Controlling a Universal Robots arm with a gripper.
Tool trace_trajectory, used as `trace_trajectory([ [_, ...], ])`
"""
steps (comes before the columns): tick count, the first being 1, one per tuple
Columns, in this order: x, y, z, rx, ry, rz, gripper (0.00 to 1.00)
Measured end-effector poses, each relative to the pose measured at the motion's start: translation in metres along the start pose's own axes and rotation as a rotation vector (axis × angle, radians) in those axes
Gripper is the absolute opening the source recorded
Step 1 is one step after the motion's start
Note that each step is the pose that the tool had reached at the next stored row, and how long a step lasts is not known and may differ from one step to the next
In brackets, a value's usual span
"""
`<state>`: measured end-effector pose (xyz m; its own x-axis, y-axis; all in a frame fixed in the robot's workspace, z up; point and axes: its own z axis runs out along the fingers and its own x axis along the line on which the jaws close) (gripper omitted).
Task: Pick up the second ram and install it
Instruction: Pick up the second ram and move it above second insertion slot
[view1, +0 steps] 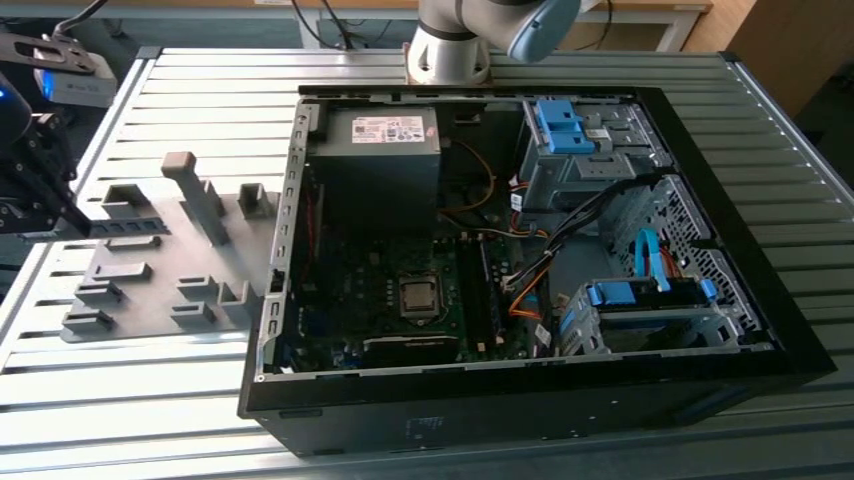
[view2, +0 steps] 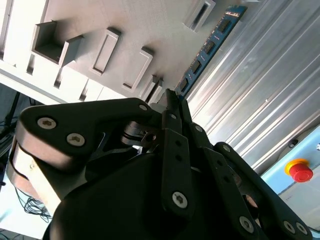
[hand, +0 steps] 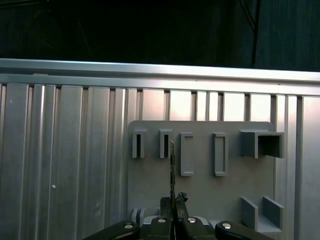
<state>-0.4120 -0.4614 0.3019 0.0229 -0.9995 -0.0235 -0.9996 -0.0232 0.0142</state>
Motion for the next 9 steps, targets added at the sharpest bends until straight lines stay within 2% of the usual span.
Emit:
trace_trajectory([
  [9,-0.0002,0.0001,-0.0088,0.0000,-0.0001,0.000,0.14],
])
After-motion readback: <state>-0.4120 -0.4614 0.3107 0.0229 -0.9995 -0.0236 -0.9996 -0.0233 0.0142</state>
